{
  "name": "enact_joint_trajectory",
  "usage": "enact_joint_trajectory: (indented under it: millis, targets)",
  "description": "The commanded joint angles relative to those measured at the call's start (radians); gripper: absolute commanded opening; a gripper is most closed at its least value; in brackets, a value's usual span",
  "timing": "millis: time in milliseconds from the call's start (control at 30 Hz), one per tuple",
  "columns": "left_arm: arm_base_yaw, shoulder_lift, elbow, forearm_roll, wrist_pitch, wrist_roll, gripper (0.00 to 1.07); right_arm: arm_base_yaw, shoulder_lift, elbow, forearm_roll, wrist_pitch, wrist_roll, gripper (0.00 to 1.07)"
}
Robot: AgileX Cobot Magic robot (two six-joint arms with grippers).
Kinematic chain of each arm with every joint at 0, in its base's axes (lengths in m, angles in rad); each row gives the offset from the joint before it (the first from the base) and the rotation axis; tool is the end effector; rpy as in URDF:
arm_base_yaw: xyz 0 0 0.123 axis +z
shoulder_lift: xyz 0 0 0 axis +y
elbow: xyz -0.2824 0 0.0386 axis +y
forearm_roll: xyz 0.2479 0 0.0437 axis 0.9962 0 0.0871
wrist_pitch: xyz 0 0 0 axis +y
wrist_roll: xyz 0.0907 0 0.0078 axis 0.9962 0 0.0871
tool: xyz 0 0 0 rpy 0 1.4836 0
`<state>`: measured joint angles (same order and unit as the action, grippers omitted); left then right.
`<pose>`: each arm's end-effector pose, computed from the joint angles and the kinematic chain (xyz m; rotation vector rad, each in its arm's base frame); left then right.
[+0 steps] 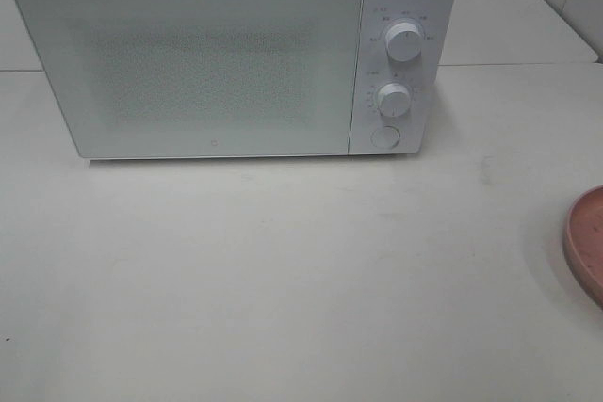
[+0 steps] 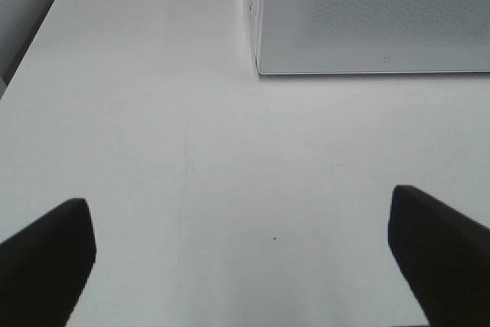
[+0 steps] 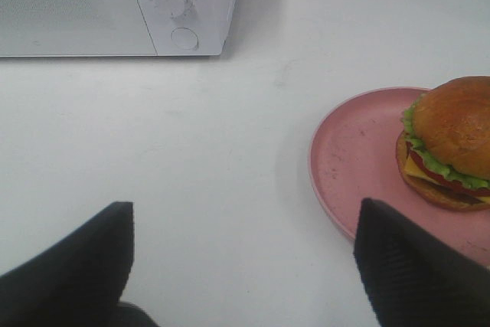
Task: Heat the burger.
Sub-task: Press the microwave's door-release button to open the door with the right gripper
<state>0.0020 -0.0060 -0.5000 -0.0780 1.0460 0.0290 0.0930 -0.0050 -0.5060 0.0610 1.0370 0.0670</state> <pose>-0.0053 -0.0062 0.2785 0.0305 2.0217 -0.0734 -0.0059 0.0043 0.2809 -0.0285 2.0122 0.1746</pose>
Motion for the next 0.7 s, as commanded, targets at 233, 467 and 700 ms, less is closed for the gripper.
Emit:
enact_joint_trajectory:
  millis: [233,467,700]
  targets:
    - [0.002,-0.019,0.003,-0.004,-0.009,-0.004,0.98,-0.005,-0.027,0.000,0.000,-0.005,0.004,0.74]
    - [0.002,-0.019,0.003,-0.004,-0.009,-0.004,0.98,-0.005,-0.024,-0.003,-0.004,-0.009,-0.012,0.74]
    - [0.002,-0.019,0.003,-0.004,-0.009,-0.004,0.98,-0.005,0.068,-0.036,-0.004,-0.057,-0.012,0.74]
